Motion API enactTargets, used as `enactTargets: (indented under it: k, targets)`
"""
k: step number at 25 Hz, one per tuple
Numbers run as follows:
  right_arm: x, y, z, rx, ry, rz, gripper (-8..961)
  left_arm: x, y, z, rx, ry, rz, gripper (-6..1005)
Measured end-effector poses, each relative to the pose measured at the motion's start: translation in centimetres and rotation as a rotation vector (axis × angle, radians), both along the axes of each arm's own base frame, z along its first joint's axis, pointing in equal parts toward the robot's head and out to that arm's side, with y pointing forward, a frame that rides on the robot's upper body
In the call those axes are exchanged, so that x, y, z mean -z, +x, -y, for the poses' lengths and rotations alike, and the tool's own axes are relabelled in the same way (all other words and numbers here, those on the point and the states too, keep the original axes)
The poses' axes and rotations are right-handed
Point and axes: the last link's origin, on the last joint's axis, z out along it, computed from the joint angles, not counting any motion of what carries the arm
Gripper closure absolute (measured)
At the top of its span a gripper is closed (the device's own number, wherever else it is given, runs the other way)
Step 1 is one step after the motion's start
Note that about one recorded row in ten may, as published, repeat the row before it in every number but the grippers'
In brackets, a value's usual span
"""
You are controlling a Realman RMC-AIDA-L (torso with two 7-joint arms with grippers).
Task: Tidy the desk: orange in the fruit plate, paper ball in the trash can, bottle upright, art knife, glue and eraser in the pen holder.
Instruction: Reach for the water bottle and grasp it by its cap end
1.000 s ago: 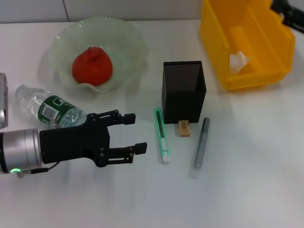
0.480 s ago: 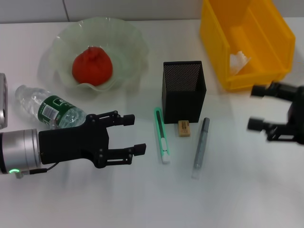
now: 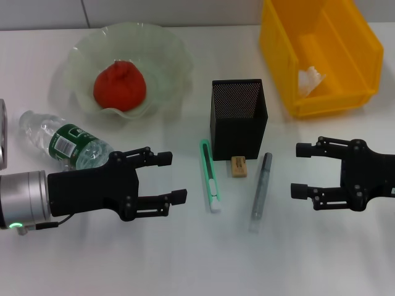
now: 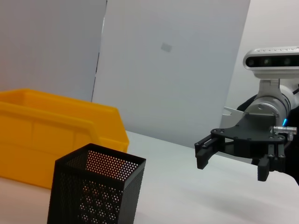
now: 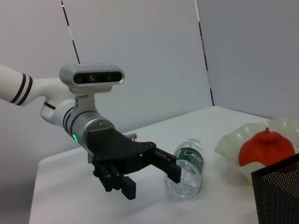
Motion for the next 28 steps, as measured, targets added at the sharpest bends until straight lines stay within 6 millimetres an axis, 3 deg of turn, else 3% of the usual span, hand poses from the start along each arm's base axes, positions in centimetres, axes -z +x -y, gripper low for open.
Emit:
enactTargets:
  k: [13, 20, 28]
  targets:
    - [0.2, 0.0, 0.1, -0.018, 0.01, 0.005, 118, -0.6, 0.5, -0.5, 0.003, -0.005, 0.018, 218]
    - [0.5, -0.1, 0.2, -0.037, 0.022, 0.002, 118, -4.8, 2.3, -2.8, -0.006, 0.039, 0.066, 218]
    - [0.6, -0.3, 0.1, -0.036, 0.031, -0.006, 119, -9.3, 2.1, -5.5, -0.141, 0.089, 0.08, 219]
